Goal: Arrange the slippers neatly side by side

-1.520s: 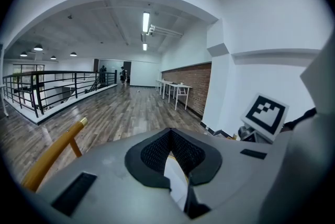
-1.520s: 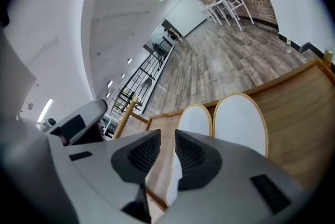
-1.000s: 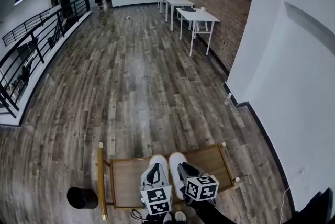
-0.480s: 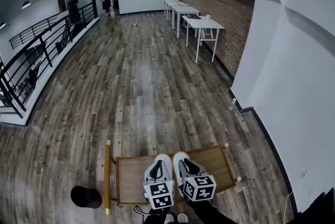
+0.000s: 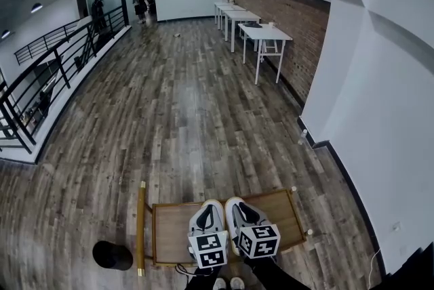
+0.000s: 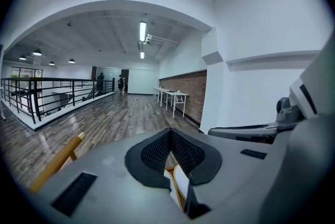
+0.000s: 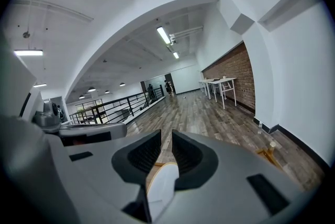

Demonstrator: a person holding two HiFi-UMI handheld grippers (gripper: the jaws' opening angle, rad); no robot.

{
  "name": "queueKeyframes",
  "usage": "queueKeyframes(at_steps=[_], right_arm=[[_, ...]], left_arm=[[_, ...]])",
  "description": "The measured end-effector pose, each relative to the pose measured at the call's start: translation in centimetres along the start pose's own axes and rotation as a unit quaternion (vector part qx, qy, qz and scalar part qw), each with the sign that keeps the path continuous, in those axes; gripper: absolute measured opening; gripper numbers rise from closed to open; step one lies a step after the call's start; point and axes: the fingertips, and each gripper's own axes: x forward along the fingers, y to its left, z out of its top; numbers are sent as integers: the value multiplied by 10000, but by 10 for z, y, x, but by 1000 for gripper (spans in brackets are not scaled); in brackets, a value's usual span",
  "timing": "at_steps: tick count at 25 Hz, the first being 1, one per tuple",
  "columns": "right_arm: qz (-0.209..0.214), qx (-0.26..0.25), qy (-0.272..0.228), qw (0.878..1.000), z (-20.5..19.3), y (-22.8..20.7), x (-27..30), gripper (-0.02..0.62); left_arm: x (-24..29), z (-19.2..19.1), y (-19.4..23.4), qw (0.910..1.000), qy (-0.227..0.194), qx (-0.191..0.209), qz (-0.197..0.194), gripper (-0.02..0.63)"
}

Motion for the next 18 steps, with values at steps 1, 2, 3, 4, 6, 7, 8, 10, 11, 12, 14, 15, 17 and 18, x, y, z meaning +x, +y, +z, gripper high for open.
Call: queueKeyframes(at_steps=[1,2,3,4,6,7,8,10,11,12,14,15,17,18], right_arm=[[9,-13,-5,10000,0,0,0,63],[18,-26,-5,10000,1,-1,0,63],[25,-37,0,10000,1,-2,0,63],[30,-44,6,10000,0,-2,-1,63],[35,-60,26,10000,0,-3,-1,63],[38,-72,42,10000,-1,-2,-2,62],[38,-85,57,9999,-3,-2,-3,61],[31,-93,66,9999,-5,-1,-5,50],[31,-88,70,9999,-7,0,-5,40],[32,-84,79,9999,-8,0,-5,40],[38,-91,101,9999,-9,0,-6,40],[42,-93,104,9999,-9,0,-6,40],[41,-92,101,9999,-9,-1,-7,40],[35,-97,99,9999,-8,-1,-8,40]], left_arm=[[0,1,0,10000,-11,3,4,-2],[0,1,-1,10000,-21,2,13,-2],[0,1,-1,10000,-26,-1,23,-2],[0,1,-1,10000,-26,-1,31,-2],[0,1,-2,10000,-19,-5,35,-2],[-1,1,-2,10000,-15,-22,39,-2],[-2,0,-2,10000,-13,-44,46,-2],[-4,-2,-2,10000,-11,-54,58,-2],[-5,-2,-2,10000,-11,-46,60,-2],[-6,-3,-2,10000,-10,-41,62,-2],[-6,-3,-3,10000,-8,-38,65,-2],[-6,-3,-4,10000,-8,-34,65,-2],[-7,-3,-6,10000,-12,-27,60,-2],[-7,-3,-6,10000,-12,-28,56,-2]])
